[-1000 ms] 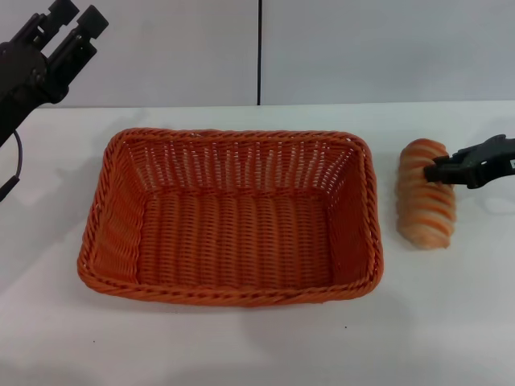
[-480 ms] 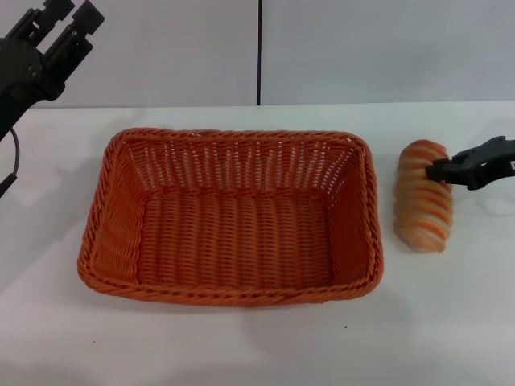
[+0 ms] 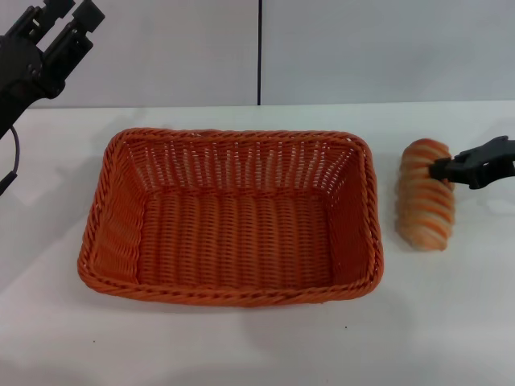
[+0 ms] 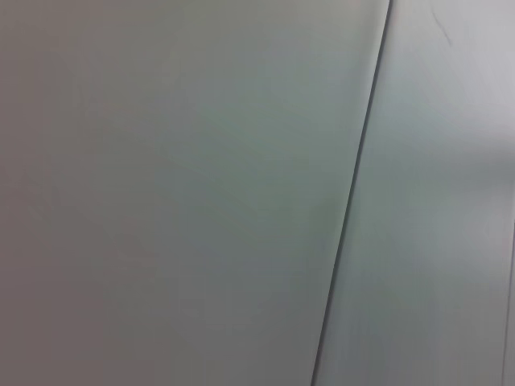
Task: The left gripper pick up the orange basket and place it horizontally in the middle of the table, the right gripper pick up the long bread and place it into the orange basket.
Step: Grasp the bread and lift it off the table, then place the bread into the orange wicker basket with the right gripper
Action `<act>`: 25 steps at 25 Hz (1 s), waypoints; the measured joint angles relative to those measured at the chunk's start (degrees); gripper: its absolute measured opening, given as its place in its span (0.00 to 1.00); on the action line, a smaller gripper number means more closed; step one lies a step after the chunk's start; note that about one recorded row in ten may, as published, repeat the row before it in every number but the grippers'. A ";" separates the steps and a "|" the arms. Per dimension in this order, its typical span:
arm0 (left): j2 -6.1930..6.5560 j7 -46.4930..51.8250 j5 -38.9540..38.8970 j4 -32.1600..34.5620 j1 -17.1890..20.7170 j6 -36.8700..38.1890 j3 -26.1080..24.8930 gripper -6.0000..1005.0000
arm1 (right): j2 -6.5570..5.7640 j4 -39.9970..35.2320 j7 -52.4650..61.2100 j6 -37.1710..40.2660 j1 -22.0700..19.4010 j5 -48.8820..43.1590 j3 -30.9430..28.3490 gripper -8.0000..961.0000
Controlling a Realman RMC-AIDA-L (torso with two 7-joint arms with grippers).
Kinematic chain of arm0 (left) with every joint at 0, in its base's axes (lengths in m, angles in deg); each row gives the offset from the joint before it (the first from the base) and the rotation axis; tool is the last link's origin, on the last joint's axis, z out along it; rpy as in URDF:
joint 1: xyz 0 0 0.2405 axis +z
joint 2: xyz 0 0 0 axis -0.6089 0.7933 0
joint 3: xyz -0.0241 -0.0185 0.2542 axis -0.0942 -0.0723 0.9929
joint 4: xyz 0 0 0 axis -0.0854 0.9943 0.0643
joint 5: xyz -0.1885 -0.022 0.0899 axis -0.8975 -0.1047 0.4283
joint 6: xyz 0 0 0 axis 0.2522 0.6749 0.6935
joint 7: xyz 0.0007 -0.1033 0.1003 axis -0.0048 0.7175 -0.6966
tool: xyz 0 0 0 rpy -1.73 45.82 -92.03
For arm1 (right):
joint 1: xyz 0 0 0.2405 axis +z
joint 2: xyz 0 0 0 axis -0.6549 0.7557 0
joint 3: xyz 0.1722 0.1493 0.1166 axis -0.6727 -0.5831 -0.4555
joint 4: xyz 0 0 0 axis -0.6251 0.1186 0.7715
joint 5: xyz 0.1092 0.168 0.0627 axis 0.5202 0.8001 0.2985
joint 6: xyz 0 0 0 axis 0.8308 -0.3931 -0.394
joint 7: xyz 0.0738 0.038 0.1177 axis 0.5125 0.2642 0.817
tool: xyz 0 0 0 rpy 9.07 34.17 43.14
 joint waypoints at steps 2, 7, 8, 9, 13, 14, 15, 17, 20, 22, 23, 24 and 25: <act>0.00 0.00 0.00 0.00 0.00 0.00 0.00 0.60 | 0.02 -1.34 0.29 0.27 -0.81 1.06 -1.34 0.07; 0.00 -0.01 -0.05 0.07 0.18 0.60 0.00 0.60 | 0.02 -6.79 0.64 2.76 -4.25 7.59 -5.73 0.07; 0.00 -0.01 -0.09 0.10 0.23 0.65 0.00 0.60 | -0.28 -9.26 0.72 4.60 -6.00 12.66 -7.85 0.07; 0.01 -0.04 -0.48 0.10 0.37 0.77 0.00 0.60 | -0.28 -9.26 0.72 4.60 -6.00 12.66 -7.85 0.07; 0.08 -0.64 -0.78 0.05 0.56 1.11 0.00 0.60 | -0.48 -14.66 0.53 12.76 -9.93 30.77 -9.32 0.06; 0.08 -0.64 -0.78 0.05 0.56 1.11 0.00 0.60 | -0.48 -14.66 0.53 12.76 -9.93 30.77 -9.32 0.06; 0.09 -0.79 -0.81 0.05 0.57 1.15 0.00 0.60 | -0.34 -15.37 0.39 14.42 -10.09 33.58 -8.72 0.06; 0.09 -0.91 -0.82 0.03 0.54 1.19 -0.01 0.60 | 0.19 -16.09 0.14 18.34 -9.58 38.32 -6.51 0.06; 0.03 -1.70 -0.83 -0.07 0.33 1.20 0.00 0.60 | 1.88 -15.98 0.08 22.17 -6.70 40.73 -1.61 0.06; 0.03 -1.70 -0.83 -0.07 0.33 1.20 0.00 0.60 | 3.58 -15.73 -0.06 22.64 -4.72 40.74 1.48 0.06; -0.07 -2.27 -0.83 -0.27 0.17 1.16 0.00 0.60 | 5.15 -14.55 -0.93 21.85 -2.84 40.58 4.94 0.06; -0.08 -2.36 -0.83 -0.33 0.08 1.09 0.00 0.60 | 5.15 -14.55 -0.93 21.85 -2.84 40.58 4.94 0.06; -0.09 -2.36 -0.83 -0.34 -0.03 1.03 0.00 0.60 | 5.71 -13.51 -1.39 21.37 -1.92 40.50 6.50 0.06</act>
